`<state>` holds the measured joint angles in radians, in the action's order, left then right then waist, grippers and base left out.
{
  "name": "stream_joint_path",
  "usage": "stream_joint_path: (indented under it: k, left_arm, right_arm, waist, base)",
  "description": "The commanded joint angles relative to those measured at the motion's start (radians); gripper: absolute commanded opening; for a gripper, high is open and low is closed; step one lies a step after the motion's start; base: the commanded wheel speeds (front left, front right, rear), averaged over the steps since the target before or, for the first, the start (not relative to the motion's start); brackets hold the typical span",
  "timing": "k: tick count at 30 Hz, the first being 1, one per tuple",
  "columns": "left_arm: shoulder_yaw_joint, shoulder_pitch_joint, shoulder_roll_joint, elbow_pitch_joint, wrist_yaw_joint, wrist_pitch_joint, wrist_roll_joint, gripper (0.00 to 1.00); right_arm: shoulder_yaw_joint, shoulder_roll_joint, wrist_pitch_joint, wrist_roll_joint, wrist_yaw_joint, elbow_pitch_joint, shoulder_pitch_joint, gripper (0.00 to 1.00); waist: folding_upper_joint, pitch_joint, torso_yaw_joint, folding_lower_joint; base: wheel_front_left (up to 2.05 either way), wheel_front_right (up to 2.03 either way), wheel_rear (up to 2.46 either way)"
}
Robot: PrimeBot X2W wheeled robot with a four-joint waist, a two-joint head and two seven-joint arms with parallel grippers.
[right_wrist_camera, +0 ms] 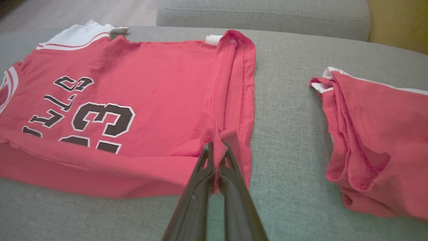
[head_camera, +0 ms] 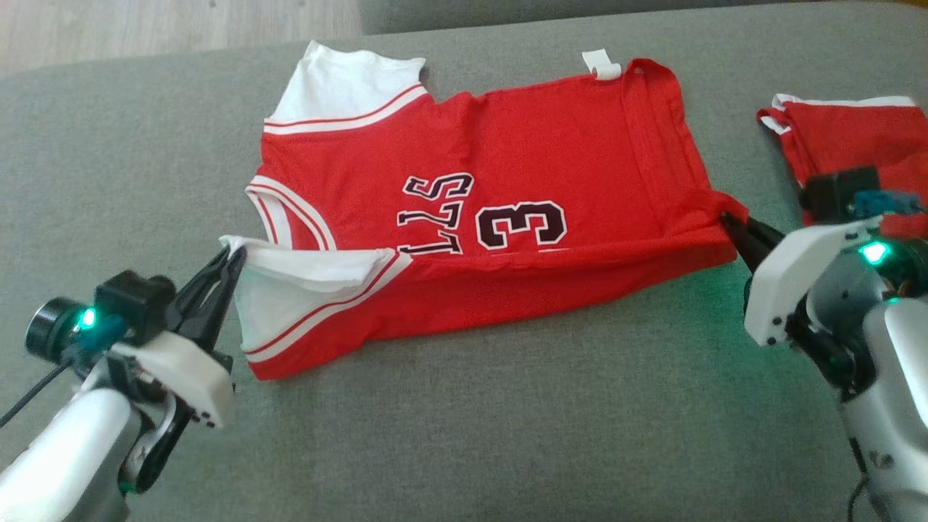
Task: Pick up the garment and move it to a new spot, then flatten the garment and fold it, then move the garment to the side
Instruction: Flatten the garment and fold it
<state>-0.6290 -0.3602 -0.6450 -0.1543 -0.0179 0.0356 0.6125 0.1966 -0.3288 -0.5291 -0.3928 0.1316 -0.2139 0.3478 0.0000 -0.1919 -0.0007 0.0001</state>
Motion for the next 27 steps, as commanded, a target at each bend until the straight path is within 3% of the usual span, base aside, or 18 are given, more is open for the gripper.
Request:
stream_joint_path:
  k: [1,8,9,10,11,12,13,22,27]
  left_arm:
    - [0.033,-0.073,-0.028,0.005,0.007,0.006,-0.018,0.0]
    - [-0.014,-0.173,0.013,-0.103,0.042,0.041,-0.056,0.0]
    - [-0.019,-0.189,0.023,-0.121,0.046,0.041,-0.061,0.0]
    - [-0.025,-0.204,0.034,-0.142,0.05,0.04,-0.066,0.0]
    - [-0.03,-0.219,0.044,-0.163,0.052,0.038,-0.072,0.04]
    - [-0.031,-0.234,0.055,-0.184,0.047,0.031,-0.079,0.75]
    - [-0.031,-0.249,0.065,-0.203,0.041,0.019,-0.087,1.0]
    - [0.107,-0.292,0.179,-0.244,-0.083,-0.253,-0.047,1.0]
    - [0.208,-0.204,0.238,-0.135,-0.134,-0.296,-0.032,1.0]
  right_arm:
    - [0.017,-0.014,0.008,0.011,-0.001,0.009,0.052,0.0]
    - [0.072,-0.023,0.016,0.024,-0.001,-0.149,0.163,0.0]
    - [0.077,-0.024,0.026,0.028,-0.001,-0.17,0.181,0.32]
    - [0.082,-0.023,0.039,0.028,-0.001,-0.19,0.199,1.0]
    - [0.086,-0.021,0.055,0.027,-0.001,-0.209,0.218,1.0]
    - [0.085,-0.021,0.076,0.031,-0.001,-0.228,0.24,1.0]
    - [0.081,-0.022,0.105,0.038,-0.001,-0.245,0.264,1.0]
    - [-0.003,0.007,0.45,0.095,-0.001,-0.308,0.362,1.0]
    - [-0.047,0.046,0.615,0.12,-0.001,-0.236,0.283,1.0]
  waist:
    - [0.0,-0.009,-0.003,-0.0001]
    - [0.0,-0.042,-0.002,-0.0001]
    - [0.0,-0.046,-0.001,-0.0001]
    - [0.0,-0.049,0.0,-0.0001]
    - [0.0,-0.052,0.0,-0.0001]
    - [0.0,-0.055,-0.001,-0.0001]
    - [0.0,-0.058,-0.002,-0.0001]
    - [0.0,-0.03,-0.004,-0.0001]
    - [0.0,0.003,-0.01,-0.0001]
  base:
    - [0.0,0.0,0.0]
    - [0.0,0.0,0.0]
    - [0.0,0.0,0.0]
    - [0.0,0.0,0.0]
    - [0.0,0.0,0.0]
    - [0.0,0.0,0.0]
    - [0.0,0.0,0.0]
    - [0.0,0.0,0.0]
    - [0.0,0.0,0.0]
